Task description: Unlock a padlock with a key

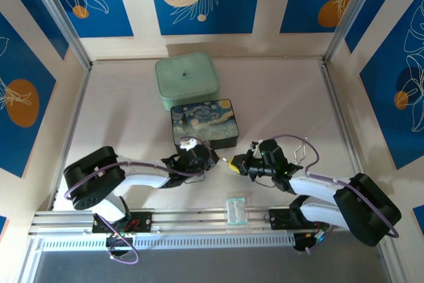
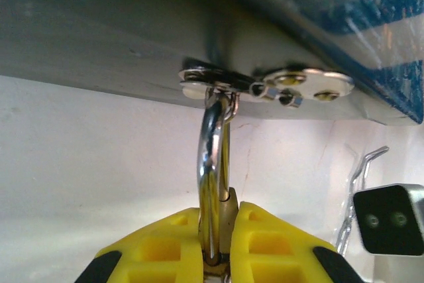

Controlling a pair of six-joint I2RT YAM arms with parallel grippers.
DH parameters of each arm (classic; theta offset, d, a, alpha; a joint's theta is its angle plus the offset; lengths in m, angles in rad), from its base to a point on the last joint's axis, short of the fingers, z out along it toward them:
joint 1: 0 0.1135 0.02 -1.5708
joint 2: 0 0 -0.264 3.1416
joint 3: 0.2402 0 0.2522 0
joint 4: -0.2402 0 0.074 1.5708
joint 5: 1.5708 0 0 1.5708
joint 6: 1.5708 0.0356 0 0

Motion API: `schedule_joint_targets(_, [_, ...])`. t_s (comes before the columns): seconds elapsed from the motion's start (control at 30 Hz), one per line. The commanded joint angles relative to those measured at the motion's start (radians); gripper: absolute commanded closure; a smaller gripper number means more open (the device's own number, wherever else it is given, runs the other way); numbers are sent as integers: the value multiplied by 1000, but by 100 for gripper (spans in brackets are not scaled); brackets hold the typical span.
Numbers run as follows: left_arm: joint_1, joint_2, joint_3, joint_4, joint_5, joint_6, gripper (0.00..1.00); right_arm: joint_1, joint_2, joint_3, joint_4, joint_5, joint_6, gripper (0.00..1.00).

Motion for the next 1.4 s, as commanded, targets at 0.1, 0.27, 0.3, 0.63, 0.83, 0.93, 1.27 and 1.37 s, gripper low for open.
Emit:
schedule_joint_targets(0.1, [0, -36, 15, 59, 3, -65, 100, -33, 64, -11, 130, -100, 68, 100])
schedule_joint_targets(0.27, [3, -42, -2, 84, -11, -94, 100, -49, 111, -4, 167, -145, 77, 100])
schedule_joint_targets(0.3, [3, -46, 0, 75, -13, -93, 100, -49, 117, -4, 176, -149, 78, 100])
schedule_joint_targets(0.63, [16, -55, -12, 74, 2, -123, 100, -39, 126, 6, 169, -124, 78, 100])
schedule_joint_targets(0.83, [25, -41, -29, 143, 34, -160, 100, -35, 171, 24, 232, -127, 94, 100])
schedule_joint_targets(0.93, [25, -58, -27, 119, 24, -151, 100, -30, 173, 28, 219, -126, 88, 100])
schedule_joint_targets(1.27, [45, -68, -31, 95, 14, -163, 100, 3, 169, 26, 221, -95, 103, 100])
schedule_joint_targets(1.37, [46, -71, -32, 103, 18, -164, 100, 4, 174, 22, 223, -91, 99, 100])
